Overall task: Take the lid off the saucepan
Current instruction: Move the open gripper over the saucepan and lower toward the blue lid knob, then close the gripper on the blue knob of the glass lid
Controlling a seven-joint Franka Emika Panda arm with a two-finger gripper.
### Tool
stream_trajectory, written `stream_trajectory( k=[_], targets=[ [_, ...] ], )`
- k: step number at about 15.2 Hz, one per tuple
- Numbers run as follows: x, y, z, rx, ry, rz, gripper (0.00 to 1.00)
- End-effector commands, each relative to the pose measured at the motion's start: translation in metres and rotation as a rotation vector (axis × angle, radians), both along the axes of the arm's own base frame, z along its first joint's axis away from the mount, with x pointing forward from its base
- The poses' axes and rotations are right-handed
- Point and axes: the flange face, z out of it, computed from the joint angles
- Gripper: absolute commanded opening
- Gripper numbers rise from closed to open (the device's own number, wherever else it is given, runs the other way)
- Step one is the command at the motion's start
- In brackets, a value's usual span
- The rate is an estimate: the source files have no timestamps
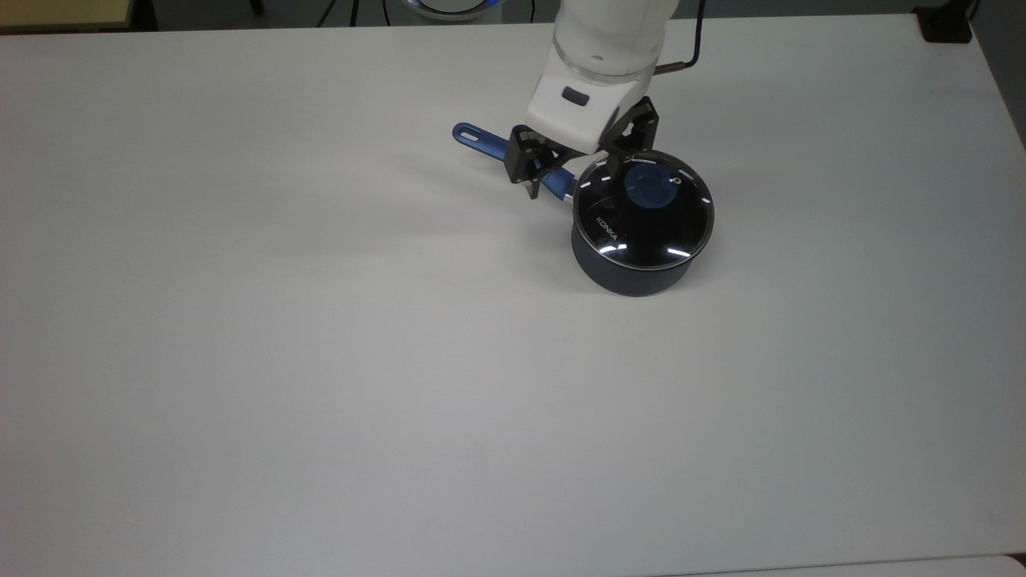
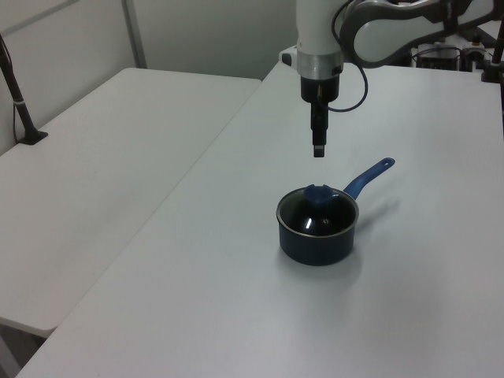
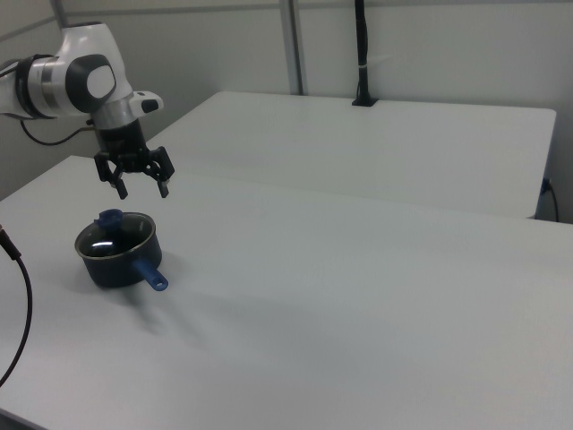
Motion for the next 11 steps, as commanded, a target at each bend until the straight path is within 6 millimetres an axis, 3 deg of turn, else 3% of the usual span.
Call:
stream_trajectory(
  k=[1, 4, 11],
  targets=[
    [-0.006, 0.028, 0.003, 0.025, -0.012, 0.063, 1.00],
    [-0.008, 0.050, -0.010, 0.025, -0.008, 0.085, 1.00],
    [-0.012, 0.063, -0.011, 0.038, -0.010, 0.093, 1.00]
  ],
)
